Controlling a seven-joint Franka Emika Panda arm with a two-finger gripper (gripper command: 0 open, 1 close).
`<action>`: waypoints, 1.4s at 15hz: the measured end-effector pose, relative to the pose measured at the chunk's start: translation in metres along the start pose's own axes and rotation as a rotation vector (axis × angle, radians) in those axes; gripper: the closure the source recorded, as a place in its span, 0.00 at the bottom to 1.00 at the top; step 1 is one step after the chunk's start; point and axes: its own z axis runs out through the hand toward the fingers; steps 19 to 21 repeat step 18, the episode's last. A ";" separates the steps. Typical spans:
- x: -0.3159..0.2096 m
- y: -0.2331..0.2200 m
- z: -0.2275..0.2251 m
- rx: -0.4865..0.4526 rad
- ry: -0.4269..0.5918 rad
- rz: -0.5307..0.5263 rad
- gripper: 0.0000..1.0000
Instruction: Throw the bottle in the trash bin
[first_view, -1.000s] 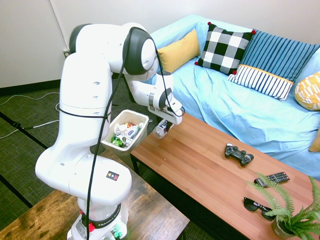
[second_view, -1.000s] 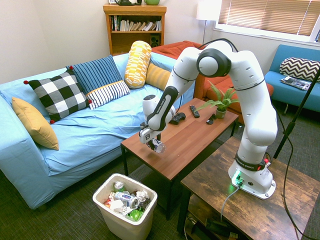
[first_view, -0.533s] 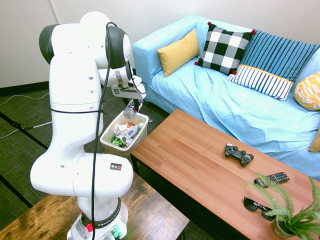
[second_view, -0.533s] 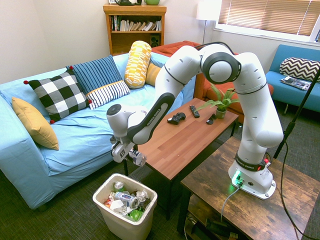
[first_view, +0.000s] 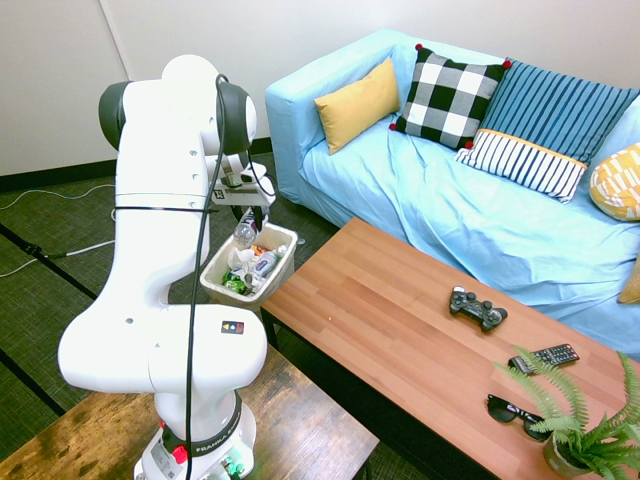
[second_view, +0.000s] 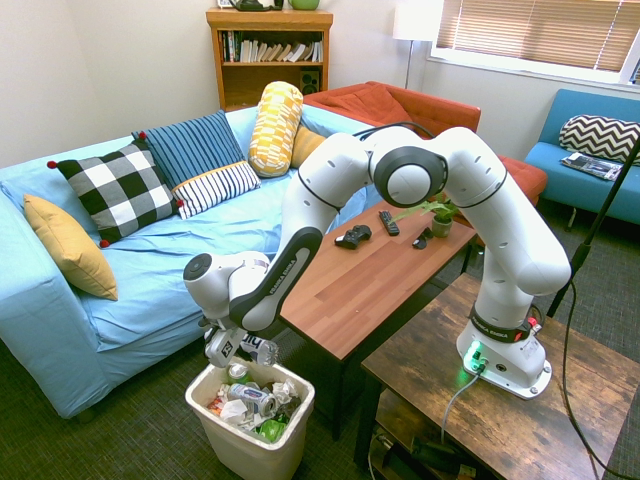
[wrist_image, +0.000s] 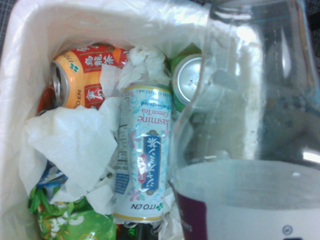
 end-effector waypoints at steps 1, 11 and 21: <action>0.004 0.001 -0.001 -0.004 -0.003 0.003 0.00; 0.013 0.000 -0.007 -0.018 -0.019 0.016 0.00; 0.020 0.003 -0.006 -0.017 -0.033 0.026 0.00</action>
